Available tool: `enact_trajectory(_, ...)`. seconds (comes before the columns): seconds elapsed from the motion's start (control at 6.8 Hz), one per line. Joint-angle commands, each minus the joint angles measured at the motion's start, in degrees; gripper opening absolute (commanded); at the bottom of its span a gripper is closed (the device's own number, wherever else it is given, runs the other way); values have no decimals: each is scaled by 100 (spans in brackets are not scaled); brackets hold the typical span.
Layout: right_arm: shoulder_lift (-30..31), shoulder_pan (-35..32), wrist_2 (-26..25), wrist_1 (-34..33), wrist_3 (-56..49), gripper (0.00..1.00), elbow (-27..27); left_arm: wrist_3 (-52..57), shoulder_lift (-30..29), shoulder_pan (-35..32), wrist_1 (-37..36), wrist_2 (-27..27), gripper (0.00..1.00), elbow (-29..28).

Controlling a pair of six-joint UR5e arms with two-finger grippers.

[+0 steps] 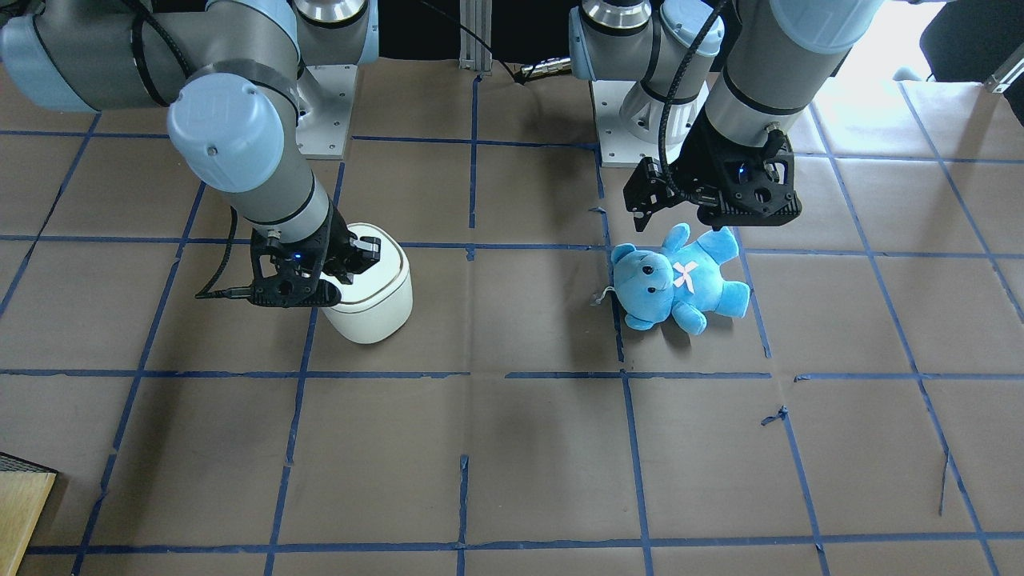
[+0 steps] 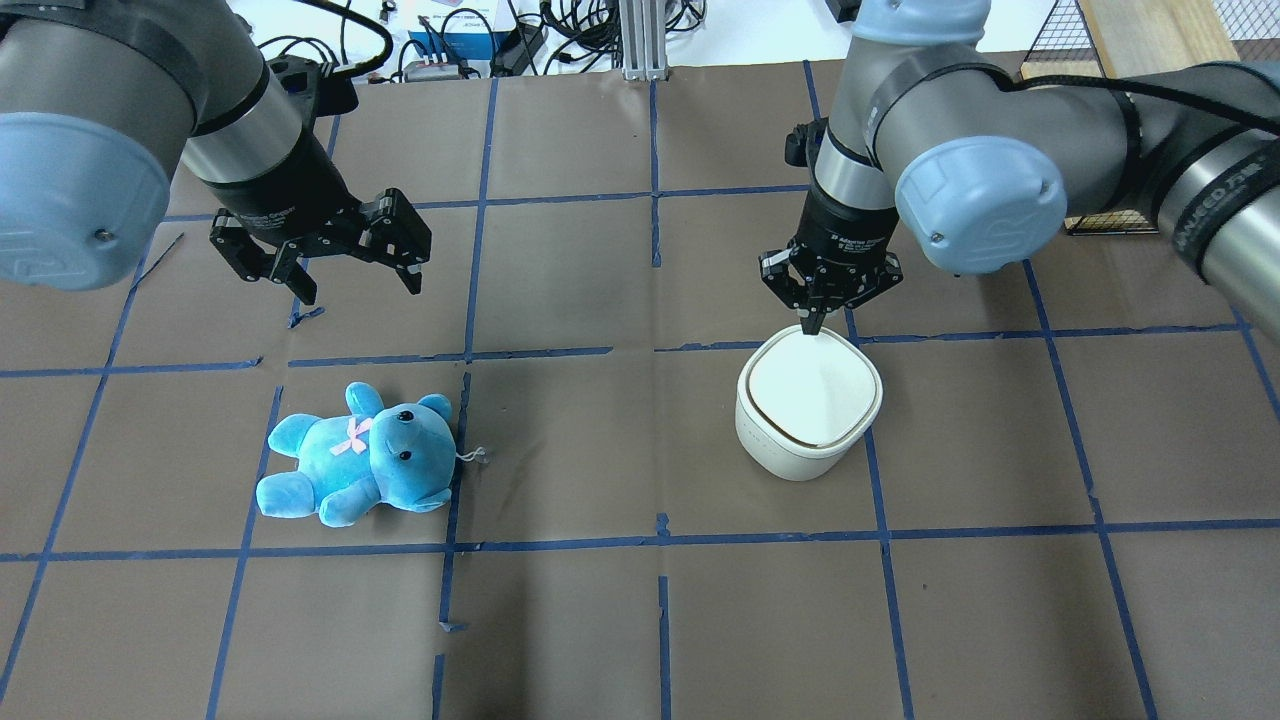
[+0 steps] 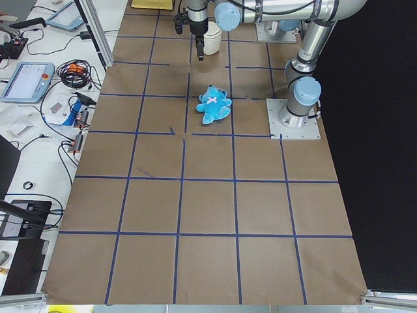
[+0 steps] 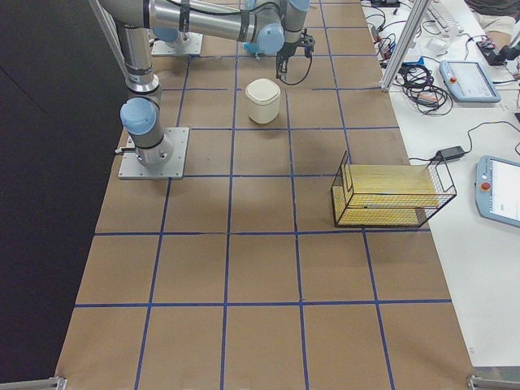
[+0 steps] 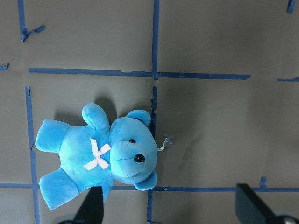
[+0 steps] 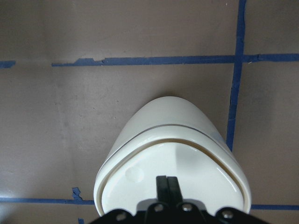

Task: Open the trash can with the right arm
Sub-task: 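Lower the right gripper onto the lid's edge farthest from the robot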

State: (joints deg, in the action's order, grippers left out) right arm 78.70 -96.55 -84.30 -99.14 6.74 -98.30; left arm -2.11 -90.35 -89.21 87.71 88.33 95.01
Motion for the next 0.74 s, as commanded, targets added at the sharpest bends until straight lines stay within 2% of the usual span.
enact_trajectory(0.0,-13,-22,10,-18,64,8,-198,0,0,0,0,0,100,0)
enact_trajectory(0.29,-13,-189,326,-35,300,8,-198,0,0,0,0,0,100,0)
enact_trajectory(0.59,-39,-198,327,-105,275,8,-190,0,0,0,0,0,100,0)
